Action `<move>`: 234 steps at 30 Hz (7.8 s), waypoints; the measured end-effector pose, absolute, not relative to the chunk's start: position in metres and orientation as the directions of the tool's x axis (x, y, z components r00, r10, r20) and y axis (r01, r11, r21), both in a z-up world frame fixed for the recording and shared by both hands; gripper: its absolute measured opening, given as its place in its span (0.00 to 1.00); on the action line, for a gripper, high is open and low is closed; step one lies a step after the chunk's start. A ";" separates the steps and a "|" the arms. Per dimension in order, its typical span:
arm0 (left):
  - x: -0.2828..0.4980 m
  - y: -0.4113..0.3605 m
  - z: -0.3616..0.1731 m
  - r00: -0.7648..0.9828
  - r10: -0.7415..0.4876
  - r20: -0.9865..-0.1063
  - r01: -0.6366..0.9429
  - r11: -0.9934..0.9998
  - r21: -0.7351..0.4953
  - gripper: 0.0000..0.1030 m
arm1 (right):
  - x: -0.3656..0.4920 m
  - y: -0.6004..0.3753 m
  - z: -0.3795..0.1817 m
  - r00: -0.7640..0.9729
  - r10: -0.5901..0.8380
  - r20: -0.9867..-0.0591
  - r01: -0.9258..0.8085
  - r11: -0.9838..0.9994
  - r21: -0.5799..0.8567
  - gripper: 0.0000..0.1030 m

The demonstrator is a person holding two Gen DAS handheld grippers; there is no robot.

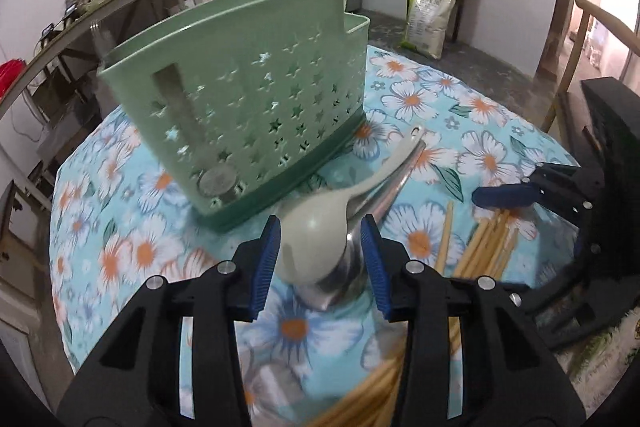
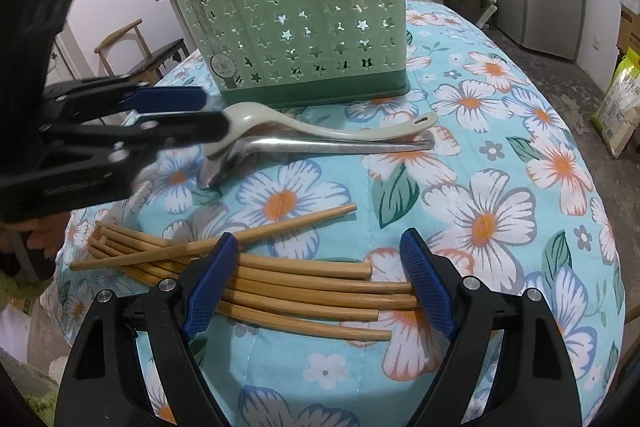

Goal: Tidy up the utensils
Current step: 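Grasp the white ceramic spoon with the left gripper while the right holds the chopsticks, then lift the ceramic spoon with the left gripper while the right gripper grasps the metal spoon, then lower the ceramic spoon into the green caddy with the left gripper while the right lifts the metal spoon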

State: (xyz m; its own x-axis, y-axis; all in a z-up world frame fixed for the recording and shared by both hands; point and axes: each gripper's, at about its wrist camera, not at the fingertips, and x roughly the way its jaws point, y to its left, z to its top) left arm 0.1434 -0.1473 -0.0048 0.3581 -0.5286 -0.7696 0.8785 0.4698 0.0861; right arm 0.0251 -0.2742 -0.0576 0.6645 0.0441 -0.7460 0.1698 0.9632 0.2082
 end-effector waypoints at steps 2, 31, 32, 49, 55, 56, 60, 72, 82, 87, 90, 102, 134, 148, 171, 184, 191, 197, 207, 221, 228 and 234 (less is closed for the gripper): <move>0.148 -0.154 -0.009 0.338 -0.521 -0.784 0.884 0.462 0.074 0.38 | 0.025 -0.274 -0.058 0.666 0.045 -0.745 0.169 0.963 0.209 0.79; 0.161 -0.139 -0.015 0.545 -0.451 -0.707 0.800 0.533 0.275 0.14 | 0.024 -0.276 -0.058 0.674 0.052 -0.737 0.163 0.962 0.217 0.79; 0.160 -0.139 -0.016 0.548 -0.450 -0.705 0.800 0.529 0.285 0.16 | 0.024 -0.276 -0.058 0.674 0.052 -0.737 0.163 0.962 0.217 0.79; 0.158 -0.113 -0.042 0.589 -0.318 -0.743 0.771 0.498 0.397 0.42 | 0.025 -0.275 -0.057 0.676 0.054 -0.735 0.161 0.962 0.219 0.79; 0.158 -0.121 -0.045 0.611 -0.321 -0.724 0.766 0.471 0.438 0.42 | 0.025 -0.275 -0.057 0.678 0.055 -0.733 0.160 0.962 0.220 0.79; 0.158 -0.123 -0.045 0.616 -0.321 -0.720 0.764 0.467 0.445 0.42 | 0.026 -0.275 -0.057 0.680 0.056 -0.731 0.159 0.962 0.222 0.79; 0.156 -0.126 -0.044 0.650 -0.316 -0.691 0.742 0.461 0.487 0.18 | 0.026 -0.274 -0.057 0.683 0.059 -0.728 0.157 0.961 0.226 0.79; 0.140 -0.121 -0.015 0.713 -0.349 -0.608 0.694 0.481 0.536 0.02 | 0.020 -0.279 -0.058 0.694 0.075 -0.716 0.155 0.956 0.250 0.79; 0.130 -0.087 0.008 0.631 -0.350 -0.693 0.723 0.588 0.362 0.02 | 0.017 -0.283 -0.059 0.697 0.079 -0.713 0.146 0.957 0.250 0.79; 0.137 -0.067 -0.009 0.555 -0.321 -0.767 0.721 0.646 0.251 0.02 | 0.016 -0.280 -0.061 0.697 0.067 -0.714 0.147 0.961 0.234 0.79; 0.138 -0.060 -0.019 0.546 -0.338 -0.767 0.705 0.680 0.202 0.02 | 0.015 -0.277 -0.060 0.695 0.059 -0.716 0.145 0.964 0.221 0.79; 0.147 -0.059 -0.029 0.551 -0.389 -0.738 0.681 0.721 0.128 0.07 | 0.015 -0.274 -0.060 0.704 0.046 -0.709 0.152 0.965 0.214 0.79; 0.127 -0.023 0.025 0.610 -0.537 -0.583 0.589 0.799 -0.121 0.03 | 0.018 -0.247 -0.034 0.706 -0.050 -0.706 0.061 0.998 -0.010 0.75; 0.130 0.038 0.053 0.673 -0.469 -0.572 0.462 0.870 -0.169 0.03 | 0.029 -0.182 -0.028 0.796 -0.200 -0.571 -0.180 0.823 -0.538 0.67; 0.161 0.046 0.051 0.666 -0.458 -0.589 0.461 0.873 -0.159 0.03 | 0.095 -0.163 -0.056 0.676 -0.225 -0.702 -0.573 0.439 -0.692 0.38; 0.147 0.043 0.117 0.738 -0.505 -0.447 0.522 0.848 -0.095 0.03 | 0.095 -0.172 -0.032 0.756 -0.208 -0.621 -0.422 0.570 -0.705 0.07; 0.159 0.005 0.142 0.769 -0.459 -0.446 0.551 0.829 0.096 0.03 | 0.086 -0.195 -0.001 0.786 -0.229 -0.574 -0.253 0.728 -0.637 0.06; 0.169 -0.040 0.150 0.802 -0.363 -0.474 0.553 0.751 0.362 0.03 | 0.074 -0.222 0.025 0.804 -0.235 -0.546 -0.098 0.854 -0.512 0.05; 0.165 -0.115 0.142 0.885 -0.234 -0.402 0.465 0.438 0.770 0.03 | 0.050 -0.258 0.044 0.829 -0.234 -0.507 0.077 0.947 -0.311 0.06; 0.200 -0.133 0.158 0.693 -0.389 -0.607 0.700 0.568 0.434 0.19 | 0.030 -0.301 0.056 0.847 -0.165 -0.505 0.152 0.986 -0.067 0.05; 0.215 -0.109 0.160 0.574 -0.579 -0.579 0.756 0.646 0.103 0.26 | 0.029 -0.308 0.061 0.855 -0.153 -0.496 0.171 0.985 -0.009 0.06; 0.220 -0.063 0.169 0.566 -0.670 -0.481 0.721 0.685 -0.106 0.47 | 0.027 -0.318 0.067 0.866 -0.135 -0.482 0.182 0.982 0.052 0.06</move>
State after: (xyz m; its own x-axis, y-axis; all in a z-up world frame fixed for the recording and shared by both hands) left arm 0.2199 -0.0627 0.1694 0.5659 -0.6697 -0.4808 0.7208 0.6850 -0.1059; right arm 0.0268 -0.3177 0.0667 0.8657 -0.1349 -0.4821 0.1820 0.9819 0.0521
